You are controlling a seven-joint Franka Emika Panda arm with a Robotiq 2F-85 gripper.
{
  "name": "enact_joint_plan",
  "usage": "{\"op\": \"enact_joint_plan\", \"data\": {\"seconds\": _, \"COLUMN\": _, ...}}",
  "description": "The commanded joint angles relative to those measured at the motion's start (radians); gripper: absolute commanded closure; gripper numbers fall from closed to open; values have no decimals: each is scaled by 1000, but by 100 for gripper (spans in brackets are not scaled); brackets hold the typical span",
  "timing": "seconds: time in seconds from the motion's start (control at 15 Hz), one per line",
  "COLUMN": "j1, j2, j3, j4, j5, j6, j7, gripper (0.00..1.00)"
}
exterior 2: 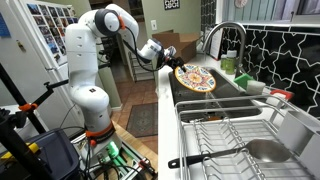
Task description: Pick up the plate, rinse the plate with water, put the plate back on the dish rack
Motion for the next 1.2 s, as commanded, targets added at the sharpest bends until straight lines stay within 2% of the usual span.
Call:
{"op": "enact_joint_plan", "data": {"seconds": 0.0, "j1": -8, "j2": -93, "j3": -11, "j4": -73, "j5": 45, "j6": 42, "j7": -118, "gripper": 97}}
{"op": "enact_joint_plan", "data": {"seconds": 0.73, "j1": -7, "j2": -302, "j3": -25, "j4": -201, "j5": 128, "j6": 16, "j7": -411, "gripper": 97}}
{"op": "enact_joint_plan", "data": {"seconds": 1.13, "j1": -24, "j2": -441, "j3": -54, "j4": -255, "j5": 191, "j6": 9, "j7": -449, "gripper": 97}}
